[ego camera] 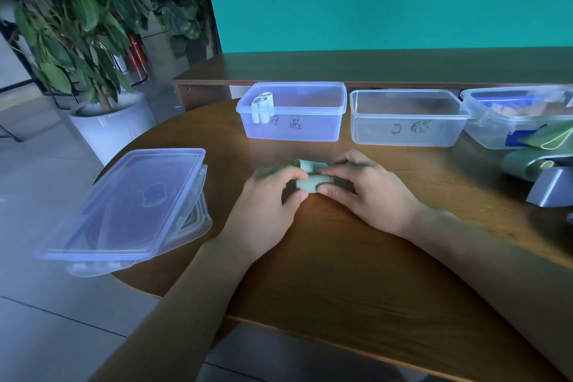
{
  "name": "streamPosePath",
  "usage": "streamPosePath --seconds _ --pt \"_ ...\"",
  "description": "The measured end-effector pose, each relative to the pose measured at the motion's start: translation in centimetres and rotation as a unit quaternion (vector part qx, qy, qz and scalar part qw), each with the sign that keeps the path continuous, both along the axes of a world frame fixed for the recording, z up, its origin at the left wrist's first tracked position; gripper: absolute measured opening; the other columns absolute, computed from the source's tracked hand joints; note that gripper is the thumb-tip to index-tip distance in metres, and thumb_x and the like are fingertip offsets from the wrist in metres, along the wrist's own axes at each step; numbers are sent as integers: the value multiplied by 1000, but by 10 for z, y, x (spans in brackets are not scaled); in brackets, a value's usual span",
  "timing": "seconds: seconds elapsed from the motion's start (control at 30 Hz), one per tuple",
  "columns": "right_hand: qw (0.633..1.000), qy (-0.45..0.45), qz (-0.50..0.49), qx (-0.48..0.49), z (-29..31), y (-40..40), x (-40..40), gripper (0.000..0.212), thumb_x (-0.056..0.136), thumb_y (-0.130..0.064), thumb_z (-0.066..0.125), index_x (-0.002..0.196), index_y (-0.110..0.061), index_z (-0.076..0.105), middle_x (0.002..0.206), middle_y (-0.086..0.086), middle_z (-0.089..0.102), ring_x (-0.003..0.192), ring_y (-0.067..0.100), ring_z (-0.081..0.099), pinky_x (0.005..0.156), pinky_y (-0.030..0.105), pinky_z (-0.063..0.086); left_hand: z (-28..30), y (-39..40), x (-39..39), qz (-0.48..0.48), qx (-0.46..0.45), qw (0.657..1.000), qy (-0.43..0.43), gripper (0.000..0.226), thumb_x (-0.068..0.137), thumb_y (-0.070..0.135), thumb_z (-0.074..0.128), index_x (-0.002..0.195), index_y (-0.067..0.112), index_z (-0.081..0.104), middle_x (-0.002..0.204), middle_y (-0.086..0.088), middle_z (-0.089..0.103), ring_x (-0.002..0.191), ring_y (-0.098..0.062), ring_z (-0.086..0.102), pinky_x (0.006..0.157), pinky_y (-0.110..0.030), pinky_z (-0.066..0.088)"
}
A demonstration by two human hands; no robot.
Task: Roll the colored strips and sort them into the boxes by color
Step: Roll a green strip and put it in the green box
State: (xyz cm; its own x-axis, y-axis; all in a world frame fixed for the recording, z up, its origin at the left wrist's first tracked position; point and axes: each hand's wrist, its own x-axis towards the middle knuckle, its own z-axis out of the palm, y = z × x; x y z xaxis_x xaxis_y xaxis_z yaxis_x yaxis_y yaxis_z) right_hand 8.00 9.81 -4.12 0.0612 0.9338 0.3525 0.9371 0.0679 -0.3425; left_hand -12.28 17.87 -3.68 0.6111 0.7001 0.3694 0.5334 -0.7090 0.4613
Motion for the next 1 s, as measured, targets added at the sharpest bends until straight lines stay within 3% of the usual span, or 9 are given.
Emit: streamPosePath --seconds 0.2,0.37,0.5,0.57,0.67,0.83,1.0 --pt "998 32 31 55 -1 0 0 30 97 -34 64 127 -29 64 115 -13 51 80 6 54 77 37 55 1 1 0 -12 13 1000 14 36 101 35 55 137 34 56 134 15 56 120 -5 43 94 -18 29" --pt "998 36 12 48 -2 6 2 30 98 -40 62 127 -33 63 118 -17 53 79 2 53 79 41 56 -1 2 5 -19 44 999 -17 37 100 26 58 137 28 57 136 14 56 126 -7 41 99 -15 28" --pt "1000 7 -11 16 1 12 4 38 101 -45 56 138 -35 57 117 -22 45 84 0 45 77 31 48 -1 8 9 -23 66 997 -23 29 97 22 62 126 25 65 127 14 61 118 -6 44 95 -2 24" --pt "1000 -6 -17 6 2 15 5 41 102 -47 52 142 -36 53 121 -21 43 91 -3 43 78 29 45 -1 13 13 -26 79 997 -2 29 97 24 62 126 25 65 127 13 62 117 -11 46 101 -18 36" --pt "1000 6 -16 16 2 20 5 41 102 -44 52 142 -35 53 126 -18 44 92 -4 45 85 34 50 0 20 18 -19 93 995 17 30 97 26 60 127 23 63 125 11 64 113 -18 49 99 -39 44" --pt "998 36 -4 44 2 27 9 29 99 -35 64 127 -32 60 122 -14 54 79 6 56 81 38 54 -1 36 26 20 64 997 41 41 99 37 56 138 24 56 129 5 64 118 -23 48 101 -44 44" --pt "1000 18 -9 18 2 35 10 36 102 -37 57 137 -35 55 129 -16 50 83 2 44 77 30 46 -3 53 33 17 34 999 27 34 96 44 60 126 29 62 112 10 67 106 -19 54 95 -44 47"
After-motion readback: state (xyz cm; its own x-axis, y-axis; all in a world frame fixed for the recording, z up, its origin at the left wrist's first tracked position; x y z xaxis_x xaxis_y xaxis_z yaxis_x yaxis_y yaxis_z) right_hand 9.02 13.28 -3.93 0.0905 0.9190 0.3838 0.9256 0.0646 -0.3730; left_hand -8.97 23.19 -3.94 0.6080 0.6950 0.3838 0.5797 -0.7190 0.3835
